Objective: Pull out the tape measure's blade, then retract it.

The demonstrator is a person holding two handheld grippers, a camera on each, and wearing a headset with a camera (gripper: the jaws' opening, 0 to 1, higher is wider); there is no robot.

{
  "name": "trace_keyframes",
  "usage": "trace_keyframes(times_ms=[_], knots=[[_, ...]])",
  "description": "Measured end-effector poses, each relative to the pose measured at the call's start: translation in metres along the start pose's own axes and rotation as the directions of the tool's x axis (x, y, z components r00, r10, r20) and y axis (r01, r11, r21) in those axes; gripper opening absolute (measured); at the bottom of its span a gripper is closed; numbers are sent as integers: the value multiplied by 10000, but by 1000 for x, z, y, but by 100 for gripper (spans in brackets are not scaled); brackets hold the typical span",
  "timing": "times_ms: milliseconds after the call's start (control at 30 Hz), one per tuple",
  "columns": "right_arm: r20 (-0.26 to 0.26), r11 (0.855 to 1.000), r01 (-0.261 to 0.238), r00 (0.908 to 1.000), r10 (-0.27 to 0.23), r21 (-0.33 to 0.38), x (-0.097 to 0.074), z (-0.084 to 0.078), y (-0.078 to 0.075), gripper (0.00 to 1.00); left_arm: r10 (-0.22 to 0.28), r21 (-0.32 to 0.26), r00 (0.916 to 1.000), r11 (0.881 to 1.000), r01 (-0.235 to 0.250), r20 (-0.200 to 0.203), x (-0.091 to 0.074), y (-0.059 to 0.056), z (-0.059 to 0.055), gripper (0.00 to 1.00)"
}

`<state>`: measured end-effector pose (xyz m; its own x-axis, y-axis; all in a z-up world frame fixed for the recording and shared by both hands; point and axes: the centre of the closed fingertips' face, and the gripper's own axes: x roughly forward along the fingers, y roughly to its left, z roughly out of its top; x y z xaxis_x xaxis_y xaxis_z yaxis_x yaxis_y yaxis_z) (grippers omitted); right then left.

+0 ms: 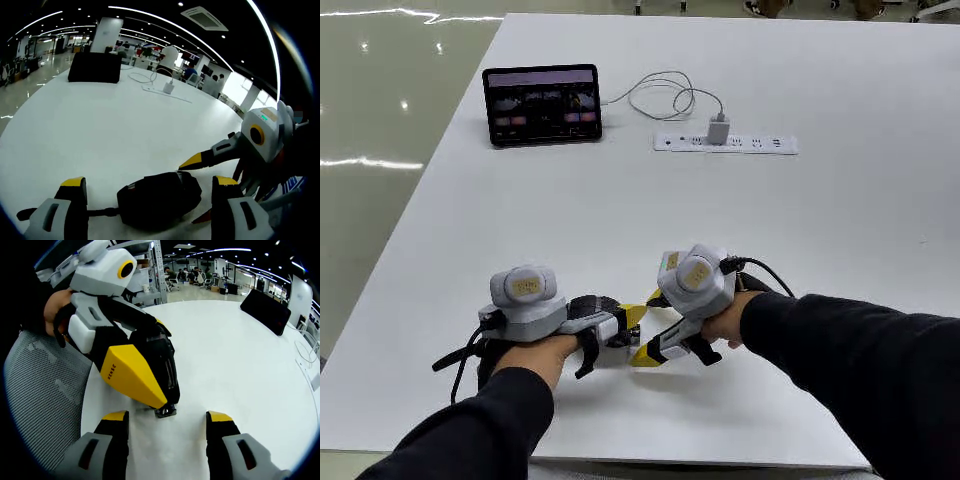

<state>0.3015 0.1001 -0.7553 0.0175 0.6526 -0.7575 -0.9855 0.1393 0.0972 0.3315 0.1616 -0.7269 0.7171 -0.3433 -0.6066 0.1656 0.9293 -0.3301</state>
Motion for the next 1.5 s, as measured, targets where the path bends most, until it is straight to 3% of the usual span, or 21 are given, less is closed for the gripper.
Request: trace_keyframes(times_ms=[33,100,133,200,233,367,467,533,633,667,700,800,1067,1267,1500], knots=[[10,9998,30,10000,-30,172,-2,-1,0,62,-236,-10,9996,9997,235,-161,0,-2,-3,100],[57,9992,114,9999,-116,373,-4,-1,0,67,-192,33,9993,9998,193,-321,-1,1,-5,100],[102,9988,166,9998,-171,468,-5,-1,-1,69,-242,214,9990,9995,250,-375,-1,2,-5,100],[197,9984,266,9994,-277,504,-9,-2,-3,72,7,1148,9989,9934,48,-478,-5,8,-3,100],[253,9978,367,9990,-382,553,-10,-2,-5,74,7,1245,9989,9922,52,-472,-6,9,-2,100],[448,9914,700,9962,-753,1104,-19,-4,-13,82,-213,1432,9993,9894,255,-309,-11,11,5,100],[403,9810,1057,9927,-1137,1625,-26,-9,-21,84,-485,1343,9967,9893,569,-650,-13,9,1,100],[488,9749,1178,9904,-1291,1891,-30,-11,-25,86,-610,1785,9962,9814,711,-614,-14,7,1,100],[656,9674,1291,9870,-1465,2178,-36,-13,-29,90,-861,1822,9940,9784,973,-681,-15,1,0,100],[697,9648,1335,9858,-1527,2265,-38,-14,-30,92,-938,2162,9948,9712,1001,-389,-16,-1,6,100],[734,9621,1402,9842,-1612,2338,-40,-14,-31,94,-872,2342,9955,9677,932,-359,-17,0,6,100],[1067,9516,1405,9788,-1751,2732,-49,-11,-32,100,-1079,2283,9936,9670,1129,-342,-18,-3,7,100],[1234,9397,1735,9682,-2175,2949,-70,-26,-34,100,-1614,2284,9838,9577,1752,-778,-20,-10,1,100],[1308,9269,1984,9593,-2503,3185,-87,-41,-33,100,-2039,2619,9748,9395,2209,-906,-28,-20,-1,100],[1309,9143,2309,9489,-2873,3328,-104,-61,-29,100,-2060,2748,9735,9346,2258,-993,-33,-14,-1,100]])
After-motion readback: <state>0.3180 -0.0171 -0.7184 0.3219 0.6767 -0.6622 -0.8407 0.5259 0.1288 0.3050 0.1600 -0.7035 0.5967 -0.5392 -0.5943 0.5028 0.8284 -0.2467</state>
